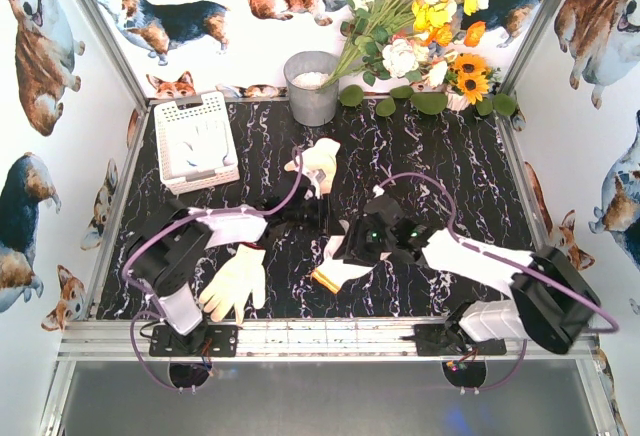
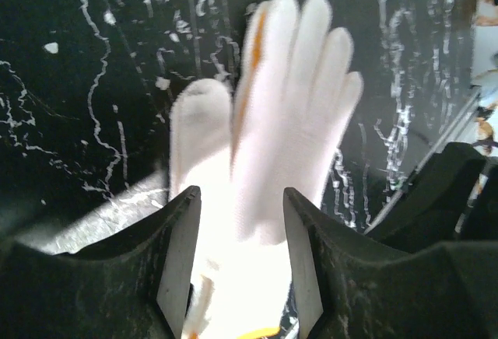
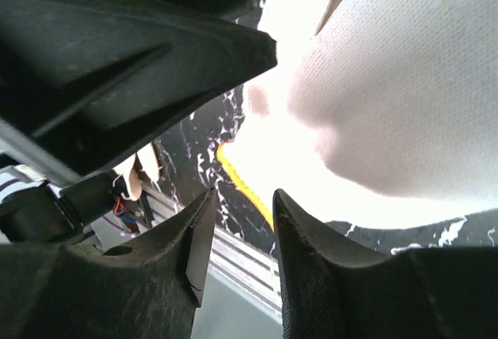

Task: Put the gloves into the storage basket
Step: Pick up the glove from the center of the board.

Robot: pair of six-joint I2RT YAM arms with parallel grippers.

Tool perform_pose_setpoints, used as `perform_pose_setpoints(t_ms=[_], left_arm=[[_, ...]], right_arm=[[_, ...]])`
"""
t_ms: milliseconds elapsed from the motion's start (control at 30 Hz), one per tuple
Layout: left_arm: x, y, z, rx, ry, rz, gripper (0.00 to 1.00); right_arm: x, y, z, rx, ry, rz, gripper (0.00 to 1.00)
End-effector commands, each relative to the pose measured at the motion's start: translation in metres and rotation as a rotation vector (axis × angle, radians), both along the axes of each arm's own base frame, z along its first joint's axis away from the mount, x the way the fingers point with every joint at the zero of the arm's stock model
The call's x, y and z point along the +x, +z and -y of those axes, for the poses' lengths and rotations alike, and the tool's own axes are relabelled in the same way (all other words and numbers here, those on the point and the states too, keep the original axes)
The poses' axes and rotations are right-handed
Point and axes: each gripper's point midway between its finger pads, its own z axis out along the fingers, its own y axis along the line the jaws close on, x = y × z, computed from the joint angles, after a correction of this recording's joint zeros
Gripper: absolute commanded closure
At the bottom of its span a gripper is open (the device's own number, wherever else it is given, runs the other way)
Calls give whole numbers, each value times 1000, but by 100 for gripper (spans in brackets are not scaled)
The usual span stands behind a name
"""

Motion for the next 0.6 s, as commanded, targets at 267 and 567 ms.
perform_pose_setpoints(t_ms=[267, 567], left_arm=[[-55, 27, -30, -77, -15, -68, 42], [-66, 17, -31, -126, -6, -110, 43]], right_arm=[[-34, 3, 10, 74, -116, -82, 45], [-24, 15, 20, 46, -171, -9, 46]])
